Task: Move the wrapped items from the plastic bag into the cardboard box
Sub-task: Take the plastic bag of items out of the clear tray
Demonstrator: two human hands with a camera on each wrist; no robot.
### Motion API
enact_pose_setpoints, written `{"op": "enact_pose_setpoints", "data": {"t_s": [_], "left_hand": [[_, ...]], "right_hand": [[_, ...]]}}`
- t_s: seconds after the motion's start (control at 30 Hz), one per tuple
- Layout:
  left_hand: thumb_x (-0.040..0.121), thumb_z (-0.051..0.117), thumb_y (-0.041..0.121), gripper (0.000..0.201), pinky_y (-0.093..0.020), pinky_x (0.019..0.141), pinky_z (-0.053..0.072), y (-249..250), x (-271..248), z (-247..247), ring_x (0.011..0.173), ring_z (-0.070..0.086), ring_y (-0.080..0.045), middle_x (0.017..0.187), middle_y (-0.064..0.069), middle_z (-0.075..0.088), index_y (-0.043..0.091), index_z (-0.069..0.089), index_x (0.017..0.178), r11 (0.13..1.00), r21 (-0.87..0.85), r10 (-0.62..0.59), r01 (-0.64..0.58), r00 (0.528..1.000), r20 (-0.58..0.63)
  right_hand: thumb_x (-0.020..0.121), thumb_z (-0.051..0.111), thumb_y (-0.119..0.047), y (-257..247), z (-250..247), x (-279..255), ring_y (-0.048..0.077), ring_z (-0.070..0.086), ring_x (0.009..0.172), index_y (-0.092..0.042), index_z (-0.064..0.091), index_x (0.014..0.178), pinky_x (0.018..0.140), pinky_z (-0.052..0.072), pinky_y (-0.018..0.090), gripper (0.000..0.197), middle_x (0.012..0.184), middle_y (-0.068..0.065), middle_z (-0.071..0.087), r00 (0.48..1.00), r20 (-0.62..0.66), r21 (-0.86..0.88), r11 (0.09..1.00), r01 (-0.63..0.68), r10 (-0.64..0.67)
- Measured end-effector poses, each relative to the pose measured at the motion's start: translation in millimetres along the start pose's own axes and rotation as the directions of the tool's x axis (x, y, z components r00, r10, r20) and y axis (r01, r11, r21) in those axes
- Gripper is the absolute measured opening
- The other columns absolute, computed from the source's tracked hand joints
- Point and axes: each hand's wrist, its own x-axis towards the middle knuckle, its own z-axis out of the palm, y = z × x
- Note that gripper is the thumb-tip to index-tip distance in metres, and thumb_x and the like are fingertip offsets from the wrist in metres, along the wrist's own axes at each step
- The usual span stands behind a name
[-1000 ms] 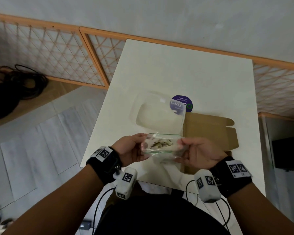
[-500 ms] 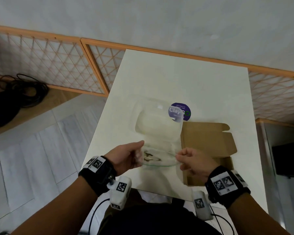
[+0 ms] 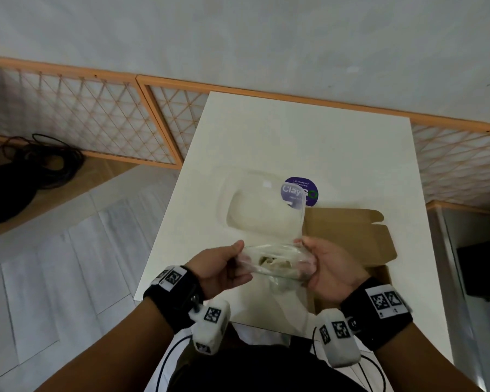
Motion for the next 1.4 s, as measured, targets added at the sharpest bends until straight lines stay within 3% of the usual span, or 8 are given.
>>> {"op": "enact_pose_setpoints", "data": {"t_s": [0.33, 0.5, 0.77, 0.93, 1.03, 1.13, 1.23, 1.4], "left_hand": [[0.109, 0.044, 0.033, 0.043, -0.025, 0.067, 0.055, 35, -22, 40, 0.07, 0.058, -0.014, 0.074, 0.0, 0.049, 0.018, 0.062, 0.073, 0.982, -0.071, 0.184, -0.177, 0.978, 0.103], [0.105, 0.049, 0.03, 0.043, -0.025, 0.059, 0.034, 31, -31, 45, 0.054, 0.039, -0.013, 0.06, 0.003, 0.043, 0.02, 0.062, 0.066, 0.916, 0.212, 0.306, -0.342, 0.934, 0.185], [0.103, 0.053, 0.032, 0.037, -0.026, 0.062, 0.037, 30, -36, 50, 0.059, 0.045, -0.013, 0.06, 0.005, 0.051, 0.02, 0.06, 0.069, 0.706, 0.57, 0.405, -0.42, 0.9, 0.161], [0.096, 0.057, 0.039, 0.033, -0.031, 0.07, 0.042, 30, -34, 52, 0.061, 0.048, -0.013, 0.059, 0.01, 0.053, 0.022, 0.063, 0.069, 0.69, 0.6, 0.404, -0.405, 0.903, 0.145], [0.085, 0.062, 0.059, 0.039, -0.038, 0.086, 0.051, 27, -32, 57, 0.074, 0.057, -0.015, 0.079, 0.006, 0.061, 0.022, 0.061, 0.094, 0.701, 0.611, 0.408, -0.368, 0.909, 0.08], [0.084, 0.077, 0.058, 0.065, -0.026, 0.074, 0.047, 23, -32, 58, 0.08, 0.053, -0.012, 0.092, 0.003, 0.053, 0.018, 0.04, 0.12, 0.643, 0.655, 0.455, -0.397, 0.886, 0.09], [0.087, 0.078, 0.045, 0.055, -0.025, 0.064, 0.041, 14, -22, 53, 0.071, 0.046, -0.012, 0.09, 0.003, 0.049, 0.018, 0.036, 0.111, 0.409, 0.81, 0.546, -0.42, 0.824, 0.152], [0.098, 0.065, 0.034, 0.021, -0.026, 0.071, 0.049, 16, -6, 37, 0.075, 0.058, -0.01, 0.092, 0.0, 0.066, 0.014, 0.071, 0.099, 0.433, 0.822, 0.644, -0.369, 0.765, 0.003]], "right_hand": [[0.074, 0.084, -0.012, 8, -23, 7, 0.031, 0.057, 0.083, -0.014, 0.062, 0.091, 0.071, 0.054, 0.038, 0.028, 0.096, 0.022, 0.06, 0.97, -0.131, -0.312, 0.938, 0.153, -0.202], [0.099, 0.067, -0.031, 10, -38, 2, 0.022, 0.062, 0.084, -0.02, 0.069, 0.1, 0.072, 0.049, 0.037, 0.012, 0.099, 0.01, 0.072, 0.892, -0.193, -0.861, 0.506, 0.046, -0.409], [0.106, 0.05, -0.006, 5, -22, -2, 0.038, 0.073, 0.105, 0.001, 0.054, 0.12, 0.079, 0.061, 0.043, 0.016, 0.122, 0.027, 0.069, 0.94, -0.286, -0.372, 0.925, 0.071, -0.187], [0.106, 0.039, -0.006, -6, -22, -6, 0.022, 0.077, 0.078, 0.009, 0.043, 0.145, 0.061, 0.064, 0.031, 0.042, 0.102, 0.018, 0.077, 0.979, -0.158, -0.062, 0.991, 0.122, -0.13], [0.098, 0.051, -0.012, -2, -9, -7, 0.037, 0.062, 0.124, -0.002, 0.055, 0.144, 0.079, 0.065, 0.043, 0.047, 0.125, 0.028, 0.063, 0.991, -0.071, -0.068, 0.992, 0.111, -0.116], [0.063, 0.086, -0.025, 2, -5, -5, 0.045, 0.042, 0.124, 0.003, 0.051, 0.146, 0.109, 0.05, 0.053, 0.094, 0.131, 0.034, 0.044, 0.997, -0.02, -0.073, 0.995, 0.07, -0.071], [0.085, 0.055, -0.029, 0, 4, -10, 0.044, 0.042, 0.142, 0.005, 0.046, 0.149, 0.125, 0.018, 0.058, 0.073, 0.151, 0.034, 0.046, 0.995, 0.05, -0.037, 0.996, 0.084, -0.083], [0.09, 0.068, -0.018, 4, 6, -10, 0.035, 0.058, 0.09, 0.003, 0.059, 0.127, 0.08, 0.057, 0.044, 0.043, 0.1, 0.029, 0.057, 0.983, 0.0, -0.211, 0.96, 0.182, -0.186]]}}
